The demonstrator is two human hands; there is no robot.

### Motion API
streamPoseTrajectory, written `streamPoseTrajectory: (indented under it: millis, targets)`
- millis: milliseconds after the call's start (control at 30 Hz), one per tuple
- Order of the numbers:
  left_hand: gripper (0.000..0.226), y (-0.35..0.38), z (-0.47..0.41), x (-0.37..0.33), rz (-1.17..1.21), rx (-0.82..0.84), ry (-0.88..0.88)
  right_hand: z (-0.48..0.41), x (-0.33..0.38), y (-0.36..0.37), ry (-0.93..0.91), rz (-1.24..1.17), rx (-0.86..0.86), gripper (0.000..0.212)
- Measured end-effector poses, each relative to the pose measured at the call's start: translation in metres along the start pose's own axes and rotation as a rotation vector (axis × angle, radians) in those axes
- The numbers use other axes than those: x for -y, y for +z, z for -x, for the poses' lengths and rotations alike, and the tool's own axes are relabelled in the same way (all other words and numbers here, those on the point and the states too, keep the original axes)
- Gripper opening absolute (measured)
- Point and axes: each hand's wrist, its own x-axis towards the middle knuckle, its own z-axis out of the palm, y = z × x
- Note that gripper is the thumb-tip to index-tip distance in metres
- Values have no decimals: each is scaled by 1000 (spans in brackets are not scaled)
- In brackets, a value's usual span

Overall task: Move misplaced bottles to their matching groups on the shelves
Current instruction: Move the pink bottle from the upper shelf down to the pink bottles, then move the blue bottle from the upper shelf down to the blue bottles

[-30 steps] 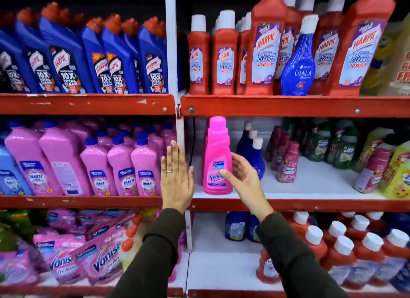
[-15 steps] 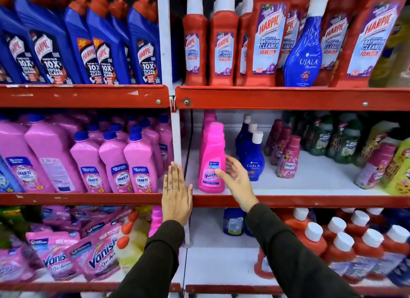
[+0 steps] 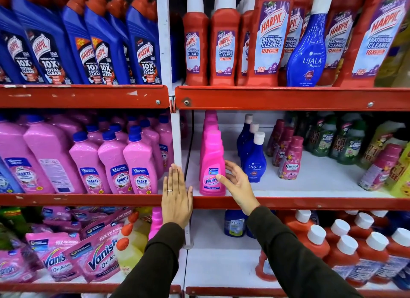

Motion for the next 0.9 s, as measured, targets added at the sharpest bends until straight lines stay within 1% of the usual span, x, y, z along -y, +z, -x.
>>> streamPoseTrajectory:
  millis: [67,167,333,433,533,633,767,833,900]
  targets:
    - [67,0,0,-1,10,6,-2,-1,-1,0,4,1,9,52]
    - [75,1,0,-1,12,-5,1,-3,-4,1,6,-7,10,52]
    - [67,2,0,0,2,-3,-4,-6,-6,0,-12,10,21,52]
    - [72,1,-1,-2,-26,-5,-4,-6,-5,0,-47,78,28,52]
    - [75,-2,0,-5,-48,-13,-20,0,-5,0,-108,217,8,52]
    - [74,-8,1,-13,-57,-13,-35,10,-3,-4,-200,436,-66,49]
    - [75,-21,-9,-37,-43,-39,11,17,8,-18,-436,780,-232,49]
    - [75,-29,-21,-53,-20,-62,34,20,18,-26,-504,862,-289,51]
    - [75,-36,-37,-70,-10,-89,60,22,28,-36,-528,916,-329,54]
